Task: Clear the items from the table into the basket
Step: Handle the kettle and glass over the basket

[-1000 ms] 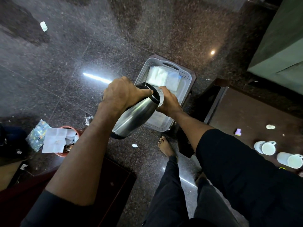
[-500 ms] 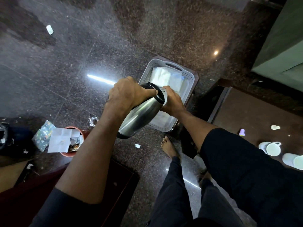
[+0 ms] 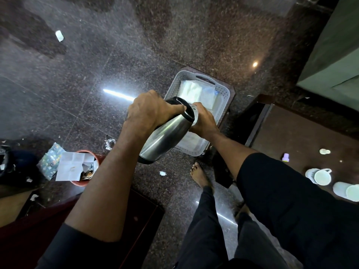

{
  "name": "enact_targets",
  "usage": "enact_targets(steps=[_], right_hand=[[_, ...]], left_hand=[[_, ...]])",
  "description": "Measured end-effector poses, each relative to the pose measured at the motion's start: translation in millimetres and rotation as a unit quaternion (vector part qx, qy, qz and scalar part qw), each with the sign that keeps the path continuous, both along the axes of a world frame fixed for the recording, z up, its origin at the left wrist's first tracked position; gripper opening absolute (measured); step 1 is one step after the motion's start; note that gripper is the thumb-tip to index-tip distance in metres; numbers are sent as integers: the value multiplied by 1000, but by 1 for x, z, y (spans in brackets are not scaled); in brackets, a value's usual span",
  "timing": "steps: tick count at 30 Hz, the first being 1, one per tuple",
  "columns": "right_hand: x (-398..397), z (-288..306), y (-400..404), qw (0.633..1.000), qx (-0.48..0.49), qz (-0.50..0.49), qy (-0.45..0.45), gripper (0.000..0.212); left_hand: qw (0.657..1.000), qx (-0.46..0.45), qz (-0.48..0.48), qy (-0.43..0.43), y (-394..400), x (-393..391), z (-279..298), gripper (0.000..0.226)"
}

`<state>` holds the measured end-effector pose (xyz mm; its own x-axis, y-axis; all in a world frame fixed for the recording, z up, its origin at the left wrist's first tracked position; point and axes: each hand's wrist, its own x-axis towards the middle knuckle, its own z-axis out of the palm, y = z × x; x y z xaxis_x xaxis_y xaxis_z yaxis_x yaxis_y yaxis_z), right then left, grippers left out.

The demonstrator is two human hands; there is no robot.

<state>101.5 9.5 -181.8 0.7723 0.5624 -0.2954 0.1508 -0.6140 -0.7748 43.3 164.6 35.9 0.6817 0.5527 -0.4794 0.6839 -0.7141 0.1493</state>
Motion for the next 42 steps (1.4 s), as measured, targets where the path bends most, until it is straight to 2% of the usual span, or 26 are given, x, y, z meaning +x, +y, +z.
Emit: enact_targets(steps=[7, 15, 21, 25, 28, 33, 36, 39, 42], right_hand=[[-2, 5, -2, 999, 16, -33, 29, 81], [-4, 14, -2, 999, 16, -33, 33, 80], [-1, 26, -1, 998, 27, -40, 34, 72], [3, 36, -1, 997, 27, -60, 44, 71], [9, 43, -1, 996, 30, -74, 43, 72], [17, 48, -5, 994, 33, -89, 49, 81], [20, 50, -6, 992, 25, -110, 51, 77], [23, 56, -9, 989, 22, -136, 56, 74], [28, 58, -14, 984, 19, -170, 58, 78]], left_hand=[[1000, -17, 10, -19, 5, -6, -2, 76], [999, -19, -19, -32, 16, -9, -8, 91], [998, -41, -31, -47, 25, -18, -13, 111], [995, -47, -23, -86, 23, -26, -12, 108], [990, -71, 4, -125, 20, -32, -14, 101], [973, -139, 68, -172, 23, -41, -25, 106], [956, -178, 104, -210, 23, -46, -32, 110], [940, -175, 142, -258, 18, -54, -43, 113], [907, -202, 222, -297, 9, -57, -64, 107]])
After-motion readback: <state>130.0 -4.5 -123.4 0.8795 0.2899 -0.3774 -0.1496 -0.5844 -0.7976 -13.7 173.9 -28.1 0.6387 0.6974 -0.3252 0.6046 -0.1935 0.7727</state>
